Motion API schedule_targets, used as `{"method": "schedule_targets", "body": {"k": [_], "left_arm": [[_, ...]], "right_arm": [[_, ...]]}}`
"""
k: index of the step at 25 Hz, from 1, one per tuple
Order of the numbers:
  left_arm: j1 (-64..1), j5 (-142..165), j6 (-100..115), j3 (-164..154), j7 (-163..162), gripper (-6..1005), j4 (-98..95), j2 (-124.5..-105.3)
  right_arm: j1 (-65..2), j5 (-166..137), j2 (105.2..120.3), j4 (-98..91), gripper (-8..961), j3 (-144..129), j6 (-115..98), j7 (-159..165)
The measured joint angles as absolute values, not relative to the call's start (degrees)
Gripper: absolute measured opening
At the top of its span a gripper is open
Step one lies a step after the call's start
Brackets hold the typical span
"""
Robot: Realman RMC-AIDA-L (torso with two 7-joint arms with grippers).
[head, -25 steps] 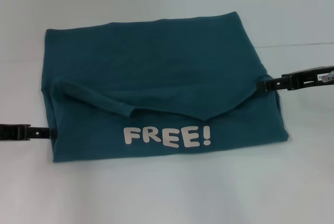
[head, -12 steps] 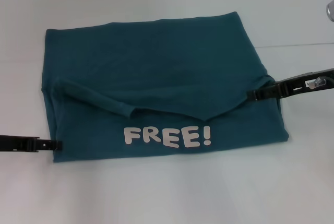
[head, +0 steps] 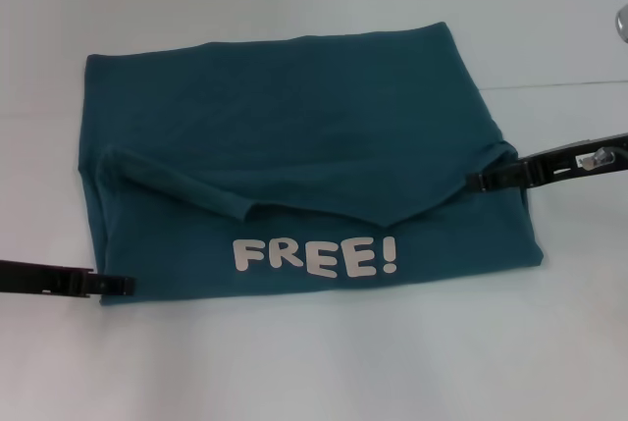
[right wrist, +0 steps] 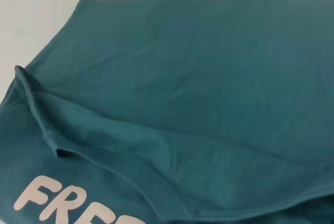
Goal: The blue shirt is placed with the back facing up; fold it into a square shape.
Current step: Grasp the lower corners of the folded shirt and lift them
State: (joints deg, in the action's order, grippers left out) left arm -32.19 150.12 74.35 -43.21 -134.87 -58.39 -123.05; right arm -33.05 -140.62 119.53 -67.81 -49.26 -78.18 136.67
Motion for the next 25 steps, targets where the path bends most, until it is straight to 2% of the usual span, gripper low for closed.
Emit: {"method": "schedule_targets", "body": {"k": [23, 25], "left_arm": [[-32.9, 150.0, 73.9, -45.0, -134.3, 853, -56.5, -123.32], [-32.9, 150.0, 73.3, -45.9, -134.4, 765, -56.4, -123.48]], "right_arm": [[-31.9, -140.3, 119.89, -64.4, 918, -49.4, -77.2, 136.3], [-31.7, -140.2, 119.88, -63.7, 918, -49.2, -76.8, 136.1]]}}
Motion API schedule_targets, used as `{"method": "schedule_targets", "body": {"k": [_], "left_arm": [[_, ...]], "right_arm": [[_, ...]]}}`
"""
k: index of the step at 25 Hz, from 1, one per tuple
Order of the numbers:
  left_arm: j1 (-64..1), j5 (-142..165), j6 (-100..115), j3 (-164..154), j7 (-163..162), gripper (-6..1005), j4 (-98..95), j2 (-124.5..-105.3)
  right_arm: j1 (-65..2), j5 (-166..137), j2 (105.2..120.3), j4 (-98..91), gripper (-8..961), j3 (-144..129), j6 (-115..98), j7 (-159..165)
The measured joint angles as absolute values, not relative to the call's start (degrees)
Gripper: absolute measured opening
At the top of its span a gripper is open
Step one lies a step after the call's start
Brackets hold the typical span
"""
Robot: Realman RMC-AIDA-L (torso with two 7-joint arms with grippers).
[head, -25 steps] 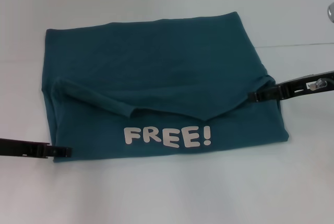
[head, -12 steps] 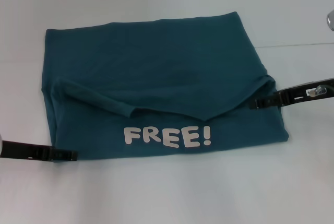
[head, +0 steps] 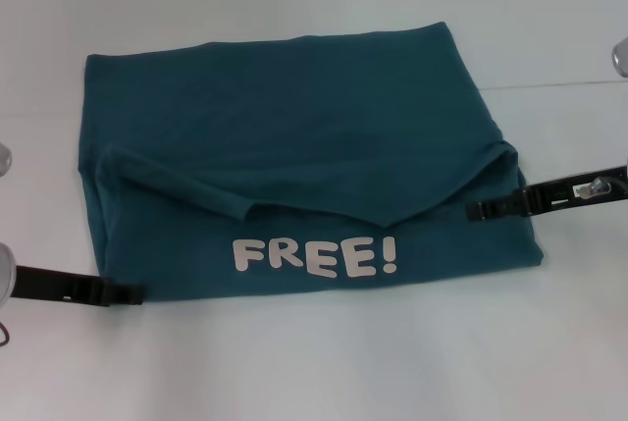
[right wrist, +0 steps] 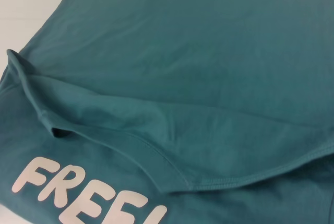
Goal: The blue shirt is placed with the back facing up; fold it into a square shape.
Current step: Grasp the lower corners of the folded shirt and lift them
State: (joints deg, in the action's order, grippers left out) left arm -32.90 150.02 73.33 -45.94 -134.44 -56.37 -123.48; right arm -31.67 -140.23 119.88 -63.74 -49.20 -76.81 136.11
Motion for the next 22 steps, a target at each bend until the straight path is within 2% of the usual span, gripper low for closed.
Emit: {"method": "schedule_targets", "body": {"k": [8, 14, 19, 22], "left_arm": [[-33.7, 150.0, 72.9, -46.5, -135.2, 392, -55.8, -123.71], [-34.8, 150.0, 72.7, -46.5, -135.3, 189, -54.3, -123.69], [-35.0, 149.8, 73.2, -46.2, -135.3, 66, -54.2, -123.35], [-35.0, 149.9, 73.2, -46.1, -135.1, 66, -54.4, -123.33]], "right_arm": [[-31.5, -140.2, 119.79, -63.3, 919, -49.1, -76.4, 136.1], [-31.0, -140.3, 119.75, -63.3, 919, -49.0, -76.4, 136.6], [-30.7, -143.0, 119.44, -64.1, 919, -48.9, -76.7, 140.4], [-30.9, -147.7, 119.37, -64.6, 918, -48.9, -76.2, 144.6]]}}
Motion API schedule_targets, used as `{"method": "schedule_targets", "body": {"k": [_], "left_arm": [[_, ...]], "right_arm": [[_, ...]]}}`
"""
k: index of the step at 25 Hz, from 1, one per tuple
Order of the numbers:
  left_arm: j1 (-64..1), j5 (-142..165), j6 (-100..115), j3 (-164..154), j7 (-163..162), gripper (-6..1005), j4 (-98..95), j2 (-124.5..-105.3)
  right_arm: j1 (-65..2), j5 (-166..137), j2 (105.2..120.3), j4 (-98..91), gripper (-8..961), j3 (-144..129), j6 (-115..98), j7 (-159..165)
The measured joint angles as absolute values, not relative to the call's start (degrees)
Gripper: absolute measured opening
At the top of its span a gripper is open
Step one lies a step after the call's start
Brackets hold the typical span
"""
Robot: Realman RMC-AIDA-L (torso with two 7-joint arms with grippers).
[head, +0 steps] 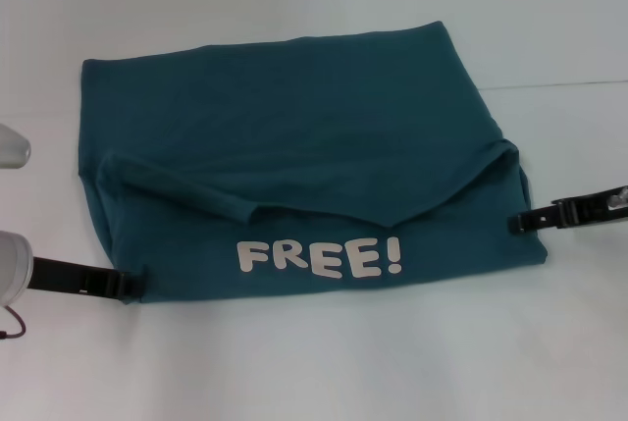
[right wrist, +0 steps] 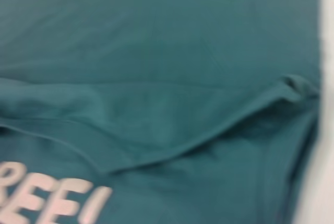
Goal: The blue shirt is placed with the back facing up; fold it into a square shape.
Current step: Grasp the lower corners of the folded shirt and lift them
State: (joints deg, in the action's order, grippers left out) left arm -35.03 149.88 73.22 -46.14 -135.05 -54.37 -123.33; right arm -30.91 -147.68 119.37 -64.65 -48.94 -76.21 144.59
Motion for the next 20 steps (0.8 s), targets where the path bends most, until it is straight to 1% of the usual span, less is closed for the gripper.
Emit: {"method": "schedule_targets", "body": {"k": [6, 20], "left_arm": [[-35.4, 150.0, 73.0, -46.5, -134.5, 66, -54.2, -123.23], [-35.8, 150.0, 73.3, -46.6, -134.5, 65, -54.0, -122.86]], "right_arm": [[-32.2, -153.0, 119.77, -63.6, 918, -49.5, -74.6, 148.0], [-35.4, -154.5, 119.63, -57.3, 915, -50.6, -71.1, 147.8]]}}
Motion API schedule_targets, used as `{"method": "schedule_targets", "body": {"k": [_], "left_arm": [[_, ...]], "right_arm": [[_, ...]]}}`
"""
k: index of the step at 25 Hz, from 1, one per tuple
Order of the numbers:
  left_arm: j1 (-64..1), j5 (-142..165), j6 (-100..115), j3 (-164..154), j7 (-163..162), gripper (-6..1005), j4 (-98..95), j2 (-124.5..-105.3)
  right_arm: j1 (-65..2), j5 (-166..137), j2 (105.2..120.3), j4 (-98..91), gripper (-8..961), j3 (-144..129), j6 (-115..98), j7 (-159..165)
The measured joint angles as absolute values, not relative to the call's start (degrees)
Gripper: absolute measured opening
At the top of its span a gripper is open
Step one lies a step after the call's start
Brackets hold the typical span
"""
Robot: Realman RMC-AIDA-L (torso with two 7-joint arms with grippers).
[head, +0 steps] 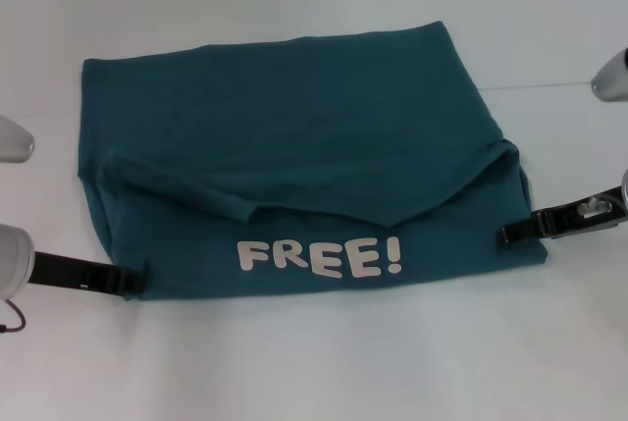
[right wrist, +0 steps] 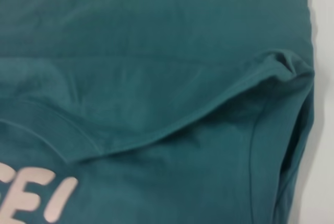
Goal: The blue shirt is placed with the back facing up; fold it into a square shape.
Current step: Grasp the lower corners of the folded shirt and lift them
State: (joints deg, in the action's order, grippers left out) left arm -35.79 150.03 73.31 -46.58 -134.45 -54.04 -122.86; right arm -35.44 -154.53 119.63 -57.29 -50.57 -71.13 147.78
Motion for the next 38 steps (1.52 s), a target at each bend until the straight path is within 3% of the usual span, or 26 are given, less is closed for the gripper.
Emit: {"method": "schedule_targets", "body": {"k": [5, 16, 32, 38], "left_arm": [[-35.9, 150.0, 73.6, -46.6, -134.6, 65, -54.1, -122.86], [-35.9, 150.0, 73.7, -46.5, -134.4, 65, -54.0, -122.69], [-36.6, 149.9, 75.7, -45.8, -134.4, 64, -52.5, -121.79], [-38.2, 150.1, 82.9, -45.4, -134.4, 64, -52.8, -119.96]], "right_arm": [[-36.9, -157.4, 119.68, -54.8, 861, -52.6, -70.0, 148.4], [-37.0, -157.0, 119.73, -53.6, 433, -53.3, -68.9, 148.1], [-36.7, -156.9, 119.45, -56.2, 45, -54.4, -73.5, 145.7], [-37.1, -157.5, 119.26, -61.5, 45, -54.8, -83.7, 143.1]]}}
